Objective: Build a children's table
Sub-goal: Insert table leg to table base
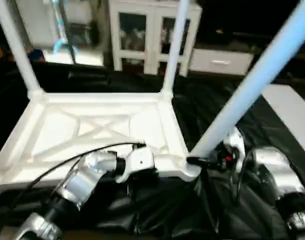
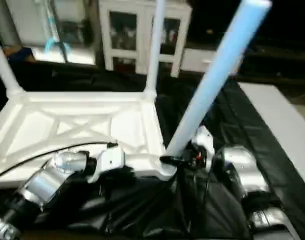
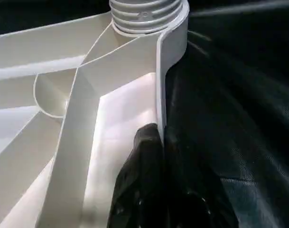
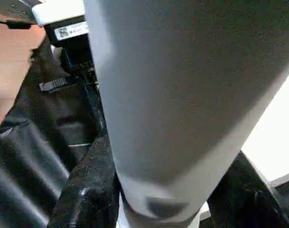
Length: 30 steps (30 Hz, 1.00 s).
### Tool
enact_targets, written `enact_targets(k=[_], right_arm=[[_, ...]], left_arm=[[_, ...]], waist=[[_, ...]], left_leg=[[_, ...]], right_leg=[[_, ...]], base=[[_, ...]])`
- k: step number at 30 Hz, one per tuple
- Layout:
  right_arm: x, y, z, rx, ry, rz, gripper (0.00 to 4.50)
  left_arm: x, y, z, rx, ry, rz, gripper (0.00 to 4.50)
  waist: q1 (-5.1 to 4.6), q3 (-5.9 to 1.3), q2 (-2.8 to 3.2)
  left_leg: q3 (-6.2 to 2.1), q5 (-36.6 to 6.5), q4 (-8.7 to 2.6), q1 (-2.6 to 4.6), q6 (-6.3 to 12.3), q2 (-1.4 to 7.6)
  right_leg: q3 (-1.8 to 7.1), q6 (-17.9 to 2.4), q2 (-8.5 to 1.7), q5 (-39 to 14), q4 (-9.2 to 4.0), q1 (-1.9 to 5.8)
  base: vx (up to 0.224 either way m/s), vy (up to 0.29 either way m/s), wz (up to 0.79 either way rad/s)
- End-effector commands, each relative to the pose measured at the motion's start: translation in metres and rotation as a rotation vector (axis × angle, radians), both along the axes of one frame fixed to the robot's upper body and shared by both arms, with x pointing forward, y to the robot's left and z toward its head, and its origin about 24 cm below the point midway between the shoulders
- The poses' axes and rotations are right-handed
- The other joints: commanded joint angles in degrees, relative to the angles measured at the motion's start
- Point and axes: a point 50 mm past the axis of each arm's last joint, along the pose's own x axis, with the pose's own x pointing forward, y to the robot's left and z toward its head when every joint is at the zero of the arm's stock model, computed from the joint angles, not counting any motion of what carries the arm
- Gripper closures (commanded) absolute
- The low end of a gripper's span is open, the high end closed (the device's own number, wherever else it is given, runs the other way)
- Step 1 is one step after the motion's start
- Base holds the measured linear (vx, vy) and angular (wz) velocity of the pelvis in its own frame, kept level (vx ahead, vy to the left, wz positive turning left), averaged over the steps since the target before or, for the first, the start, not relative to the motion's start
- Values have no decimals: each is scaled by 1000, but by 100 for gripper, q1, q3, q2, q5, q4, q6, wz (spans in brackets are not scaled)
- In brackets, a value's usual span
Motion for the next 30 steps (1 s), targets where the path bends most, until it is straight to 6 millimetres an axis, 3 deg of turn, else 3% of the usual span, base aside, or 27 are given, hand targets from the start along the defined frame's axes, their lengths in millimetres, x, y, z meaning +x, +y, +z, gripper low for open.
enact_targets(k=[1,2,3,4,5,6,7,10,11,12,13,16,17,18,19,20,21,22,23,24,25,26,27,28,29,30], right_arm=[[-47,-14,-80,-212,355,-54,265],[-47,-14,-80,-212,355,-54,265],[-46,-14,-80,-174,349,-94,265],[-39,-11,-75,-96,325,-147,265],[-33,-9,-71,-35,306,-190,265],[-22,-8,-61,83,285,-270,265],[-18,-8,-57,128,279,-298,265],[-15,-8,-54,160,277,-319,265],[-12,-8,-48,202,266,-322,265],[-11,-8,-45,220,260,-318,265],[-9,-7,-33,240,232,-269,265],[-14,-4,-27,173,211,-160,265],[-17,-2,-28,136,213,-117,265],[-17,-2,-28,136,213,-117,265],[-23,9,-12,87,191,-22,265],[-23,9,-12,87,191,-22,265],[-24,12,-8,84,184,-11,265],[-28,21,6,72,165,26,265],[-28,38,36,64,121,65,265],[-28,38,36,64,121,65,265],[-31,56,69,47,78,95,265],[-31,56,69,47,78,95,265],[-31,59,78,41,68,97,265],[-32,59,82,37,65,97,265],[-33,57,84,23,63,99,265],[-33,57,84,23,63,99,265]], left_arm=[[-3,-8,6,-10,-26,-61,450],[-3,-8,6,-10,-26,-61,450],[-3,-9,6,-10,-26,-62,450],[-3,-9,6,-10,-26,-61,450],[-4,-9,5,-10,-25,-60,450],[-6,-9,3,-12,-23,-57,450],[-6,-9,2,-13,-21,-55,450],[-7,-9,1,-13,-20,-54,450],[-8,-9,0,-14,-17,-53,450],[-8,-9,0,-14,-16,-53,450],[-7,-10,-1,-13,-15,-58,450],[-5,-12,-1,-10,-18,-71,450],[-5,-13,-1,-7,-20,-75,450],[-5,-13,-1,-7,-20,-75,450],[-3,-14,0,-6,-22,-81,450],[-3,-14,0,-6,-22,-81,450],[-3,-14,0,-6,-22,-82,450],[-3,-15,0,-7,-22,-85,450],[-3,-15,0,-7,-22,-88,450],[-3,-15,0,-7,-22,-88,450],[-4,-16,-1,-9,-22,-90,450],[-4,-16,-1,-9,-22,-90,450],[-4,-17,-1,-17,-19,-87,450],[-5,-17,-2,-22,-18,-84,450],[-5,-18,-1,-32,-15,-80,450],[-5,-18,-1,-32,-15,-80,450]], waist=[[20,34,226],[-18,20,378],[-151,94,359],[-179,88,423],[-254,40,449],[-309,7,444],[-318,15,402],[-304,-2,345],[-269,-11,355],[-246,-29,449],[-204,5,431],[-168,-36,362],[-138,-51,390],[-138,-51,390],[-106,3,463],[-42,14,434],[-40,-82,416],[-24,-92,408],[29,-95,450],[29,-95,450],[75,-181,489],[88,-219,497],[89,-308,480],[120,-338,490],[170,-332,510],[170,-332,510]], left_leg=[[-753,-263,-44,-281,-326,376],[-708,-1122,-502,-93,-492,517],[-719,-2405,-668,-3,-469,653],[-673,-3381,-698,131,-540,662],[-641,-4156,-702,221,-578,620],[-624,-4182,-723,166,-516,600],[-617,-4043,-727,104,-439,584],[-554,-3527,-712,53,-281,557],[-508,-3177,-701,60,-207,569],[-465,-2844,-691,60,-156,572],[-433,-2588,-708,49,-66,584],[-345,-2315,-666,101,22,589],[-249,-1876,-641,110,197,597],[-249,-1876,-641,110,197,597],[-206,-1923,-655,106,235,593],[-198,-1928,-655,137,208,608],[-183,-1603,-631,155,204,610],[-169,-1327,-619,135,260,601],[-153,-562,-590,128,442,610],[-153,-562,-590,128,442,610],[-162,66,-509,79,644,594],[-153,293,-457,108,695,578],[-159,869,-376,73,861,568],[-152,1160,-338,76,931,554],[-143,1577,-293,18,1034,547],[-143,1577,-293,18,1034,547]], right_leg=[[226,-1052,-774,-3166,-912,254],[-45,-1122,-99,-1427,-608,28],[2,-1126,-44,-1143,-567,-50],[6,-1153,-64,-1138,-589,-109],[26,-1180,-105,-1127,-633,-93],[25,-1156,-159,-1219,-672,-29],[30,-1096,-206,-1443,-713,8],[43,-1025,-263,-1828,-761,40],[89,-1086,-297,-1835,-780,13],[120,-1172,-291,-1568,-771,24],[127,-1205,-258,-1359,-771,32],[181,-1268,-241,-1270,-751,-10],[204,-1408,-225,-920,-731,-31],[204,-1408,-225,-920,-731,-31],[228,-1361,-203,-1273,-764,-61],[249,-1214,-206,-1432,-812,-63],[271,-1237,-194,-1019,-726,-59],[281,-1256,-171,-673,-703,-36],[302,-1288,-121,471,-613,-6],[302,-1288,-121,471,-613,-6],[263,-1292,-102,1390,-516,32],[264,-1313,-94,1735,-472,14],[263,-1356,-94,2553,-370,27],[258,-1375,-84,2917,-333,18],[239,-1429,-65,3425,-284,-27],[239,-1429,-65,3425,-284,-27]], base=[[78,23,-54],[78,23,-54],[0,0,0],[-100,-23,22],[-100,-23,22],[-50,-13,8],[0,0,0],[0,0,0],[0,0,0],[0,0,0],[0,0,0],[0,0,0],[0,0,0],[51,-6,12],[0,0,0],[0,0,0],[57,-12,11],[93,-6,12],[93,-6,12],[94,2,4],[71,0,-3],[71,0,-3],[53,-9,1],[0,0,0],[0,0,0],[0,0,0]])
